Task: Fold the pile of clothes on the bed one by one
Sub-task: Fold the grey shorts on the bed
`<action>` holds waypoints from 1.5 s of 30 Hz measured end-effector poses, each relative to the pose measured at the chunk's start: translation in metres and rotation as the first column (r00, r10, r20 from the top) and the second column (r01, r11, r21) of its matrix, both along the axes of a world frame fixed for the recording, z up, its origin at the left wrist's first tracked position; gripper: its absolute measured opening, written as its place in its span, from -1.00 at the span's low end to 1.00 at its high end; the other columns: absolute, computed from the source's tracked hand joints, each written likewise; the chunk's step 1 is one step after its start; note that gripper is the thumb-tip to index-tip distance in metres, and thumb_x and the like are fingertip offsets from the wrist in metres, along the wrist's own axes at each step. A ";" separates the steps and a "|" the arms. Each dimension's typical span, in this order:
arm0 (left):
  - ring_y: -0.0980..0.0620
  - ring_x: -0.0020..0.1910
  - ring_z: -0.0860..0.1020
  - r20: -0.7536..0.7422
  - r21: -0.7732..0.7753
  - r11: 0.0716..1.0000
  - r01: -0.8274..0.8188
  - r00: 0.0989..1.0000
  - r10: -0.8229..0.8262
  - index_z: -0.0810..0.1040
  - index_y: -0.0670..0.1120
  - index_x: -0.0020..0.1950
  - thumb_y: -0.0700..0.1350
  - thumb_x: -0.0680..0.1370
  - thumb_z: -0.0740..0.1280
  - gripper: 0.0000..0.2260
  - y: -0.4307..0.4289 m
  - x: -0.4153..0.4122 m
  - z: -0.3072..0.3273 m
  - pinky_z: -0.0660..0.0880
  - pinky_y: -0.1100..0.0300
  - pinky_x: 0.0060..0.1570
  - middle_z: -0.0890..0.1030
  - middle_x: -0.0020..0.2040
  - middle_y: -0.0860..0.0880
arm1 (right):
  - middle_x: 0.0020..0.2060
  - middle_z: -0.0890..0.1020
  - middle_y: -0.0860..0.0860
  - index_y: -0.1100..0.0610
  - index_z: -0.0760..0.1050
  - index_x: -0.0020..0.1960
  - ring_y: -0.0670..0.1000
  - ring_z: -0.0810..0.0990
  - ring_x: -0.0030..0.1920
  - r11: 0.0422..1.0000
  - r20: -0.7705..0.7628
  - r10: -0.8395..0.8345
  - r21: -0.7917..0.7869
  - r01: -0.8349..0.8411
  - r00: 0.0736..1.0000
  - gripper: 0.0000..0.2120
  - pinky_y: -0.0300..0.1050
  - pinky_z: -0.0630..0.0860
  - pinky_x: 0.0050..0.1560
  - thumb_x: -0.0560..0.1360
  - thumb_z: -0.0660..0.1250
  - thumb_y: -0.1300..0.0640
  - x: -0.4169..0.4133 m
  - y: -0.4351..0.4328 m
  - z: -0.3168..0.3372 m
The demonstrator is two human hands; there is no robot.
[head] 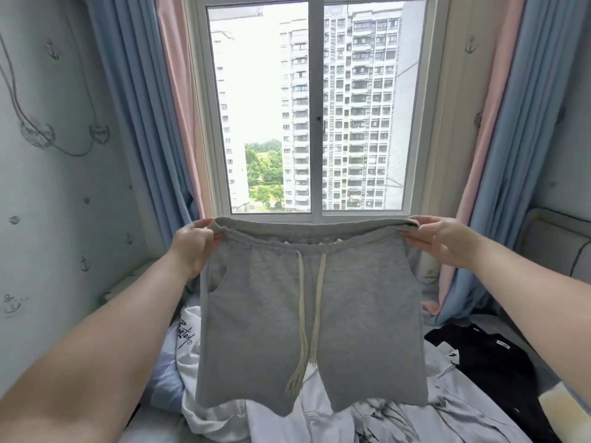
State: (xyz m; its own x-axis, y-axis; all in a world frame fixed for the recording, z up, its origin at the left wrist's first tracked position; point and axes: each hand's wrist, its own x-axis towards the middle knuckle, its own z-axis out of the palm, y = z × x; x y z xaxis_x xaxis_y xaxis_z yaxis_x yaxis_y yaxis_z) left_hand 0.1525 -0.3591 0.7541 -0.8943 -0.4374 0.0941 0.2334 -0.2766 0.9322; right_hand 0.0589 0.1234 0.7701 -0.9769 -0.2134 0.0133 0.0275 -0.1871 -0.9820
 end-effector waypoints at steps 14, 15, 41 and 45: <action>-0.16 -0.05 0.52 -0.026 -0.971 0.215 -0.103 0.943 0.332 0.49 0.01 0.03 -0.04 0.68 0.20 -0.89 -0.077 0.019 -0.025 0.51 -0.06 -0.05 0.59 -0.08 -0.07 | -0.11 0.66 0.15 0.21 0.62 0.02 0.21 0.59 -0.02 0.496 -0.503 -0.368 0.605 0.623 0.782 -0.78 0.02 0.45 -0.05 0.59 0.39 0.03 0.062 -0.051 -0.018; -0.16 -0.06 0.52 0.011 -0.957 0.278 -0.076 0.954 0.298 0.49 0.00 0.01 -0.04 0.68 0.20 -0.89 -0.077 0.025 -0.032 0.49 -0.03 -0.07 0.59 -0.10 -0.08 | -0.10 0.66 0.15 0.21 0.62 0.02 0.20 0.59 -0.03 0.500 -0.485 -0.372 0.613 0.612 0.791 -0.77 0.02 0.45 -0.04 0.59 0.39 0.03 0.070 -0.049 -0.024; -0.06 -0.15 0.50 0.511 -0.677 0.698 0.233 0.831 0.219 0.56 -0.21 -0.02 0.02 0.64 0.32 -0.72 0.028 0.261 -0.283 0.37 0.07 -0.21 0.61 -0.11 -0.13 | -0.31 0.61 0.03 0.07 0.60 -0.15 0.09 0.53 -0.26 0.502 -0.073 -0.291 0.837 0.217 0.954 -0.82 -0.06 0.42 -0.25 0.56 0.42 -0.01 0.276 0.056 -0.259; -0.09 -0.17 0.46 0.559 -0.693 0.662 0.286 0.793 0.242 0.51 -0.24 -0.05 0.03 0.66 0.29 -0.68 0.023 0.219 -0.327 0.33 0.08 -0.28 0.52 -0.19 -0.12 | -0.28 0.60 0.07 0.13 0.62 -0.05 0.07 0.50 -0.23 0.470 -0.052 -0.267 0.865 0.177 0.962 -0.82 -0.05 0.35 -0.26 0.58 0.40 0.02 0.232 0.033 -0.303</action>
State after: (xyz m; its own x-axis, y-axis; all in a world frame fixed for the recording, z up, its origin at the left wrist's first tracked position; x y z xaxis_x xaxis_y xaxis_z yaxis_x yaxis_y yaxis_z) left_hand 0.3712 -0.3362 0.4273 -0.8852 -0.4389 -0.1539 -0.3951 0.5350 0.7468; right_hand 0.2908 0.1566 0.4670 -0.9807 0.1489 -0.1268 0.1955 0.7309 -0.6539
